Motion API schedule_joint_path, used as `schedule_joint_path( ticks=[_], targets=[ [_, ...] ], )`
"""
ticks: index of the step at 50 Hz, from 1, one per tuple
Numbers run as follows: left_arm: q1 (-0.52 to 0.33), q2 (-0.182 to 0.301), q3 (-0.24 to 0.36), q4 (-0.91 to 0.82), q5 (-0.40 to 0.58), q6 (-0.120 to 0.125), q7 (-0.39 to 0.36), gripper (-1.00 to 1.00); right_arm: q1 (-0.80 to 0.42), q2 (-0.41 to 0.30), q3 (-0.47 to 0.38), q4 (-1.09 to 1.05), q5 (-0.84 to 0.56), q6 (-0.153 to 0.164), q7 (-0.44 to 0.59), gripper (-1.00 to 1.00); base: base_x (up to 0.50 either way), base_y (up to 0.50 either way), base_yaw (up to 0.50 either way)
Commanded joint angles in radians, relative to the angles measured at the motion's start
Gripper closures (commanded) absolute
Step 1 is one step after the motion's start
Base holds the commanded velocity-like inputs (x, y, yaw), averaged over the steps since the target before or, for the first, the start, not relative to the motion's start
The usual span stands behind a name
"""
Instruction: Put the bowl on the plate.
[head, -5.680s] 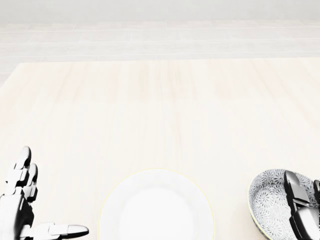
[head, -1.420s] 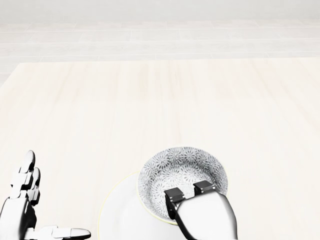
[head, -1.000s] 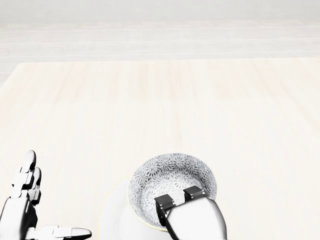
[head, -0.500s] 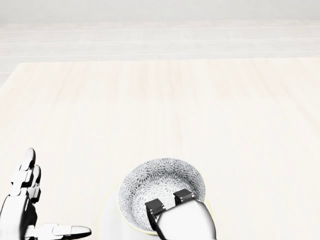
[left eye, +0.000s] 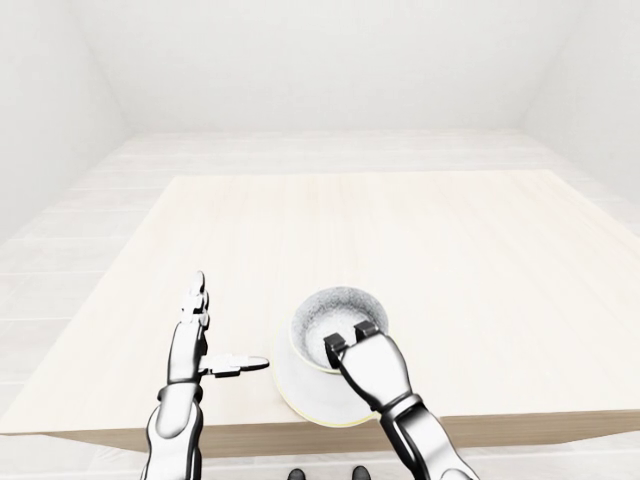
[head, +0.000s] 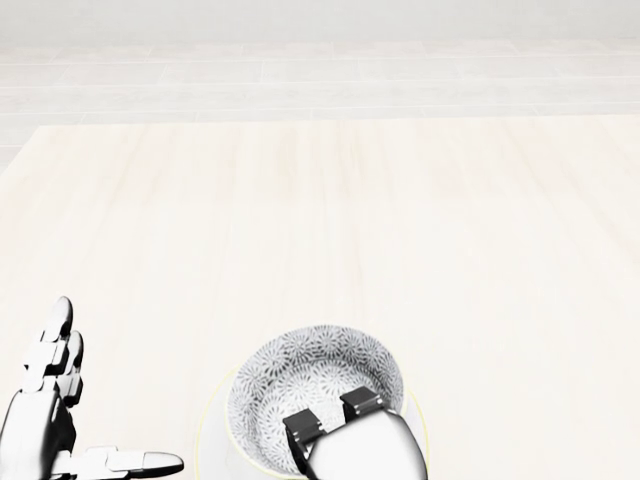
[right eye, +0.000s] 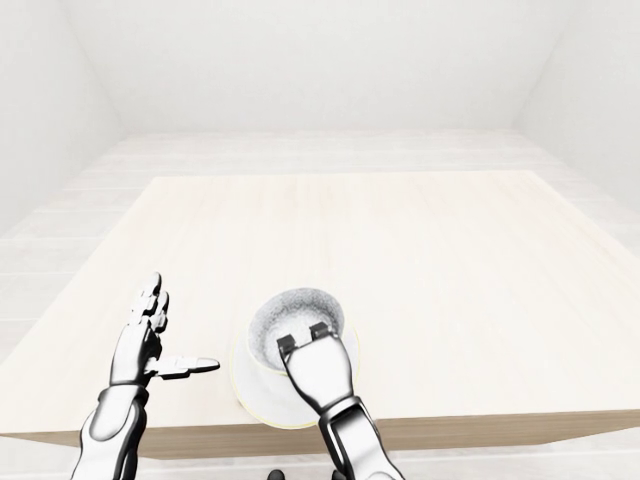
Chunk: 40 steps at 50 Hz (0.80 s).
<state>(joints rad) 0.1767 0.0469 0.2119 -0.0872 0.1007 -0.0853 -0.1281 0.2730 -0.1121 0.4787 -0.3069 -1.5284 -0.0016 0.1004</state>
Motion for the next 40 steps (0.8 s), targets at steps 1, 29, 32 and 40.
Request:
schedule_joint_path(
  ticks=[1,29,32,40],
  targets=[
    [0.002,0.0,-0.002,0.004,0.003,-0.002,0.002,-1.0,0.023,-0.013,0.015,-0.027,-0.004,0.003,-0.038,0.84,0.0,0.0,0.0],
    [0.002,0.0,-0.003,0.011,0.0,-0.002,0.003,-1.0,0.027,-0.028,0.056,0.01,0.003,0.005,-0.065,0.84,0.0,0.0,0.0],
    [0.002,0.001,-0.003,0.011,0.001,-0.002,0.003,-1.0,0.025,-0.027,0.057,0.004,0.004,0.006,-0.06,0.85,0.0,0.0,0.0],
    [0.008,0.0,-0.002,0.014,0.001,-0.002,0.003,-1.0,0.031,-0.033,0.066,0.018,0.01,-0.001,-0.071,0.85,0.0,0.0,0.0]
  ],
)
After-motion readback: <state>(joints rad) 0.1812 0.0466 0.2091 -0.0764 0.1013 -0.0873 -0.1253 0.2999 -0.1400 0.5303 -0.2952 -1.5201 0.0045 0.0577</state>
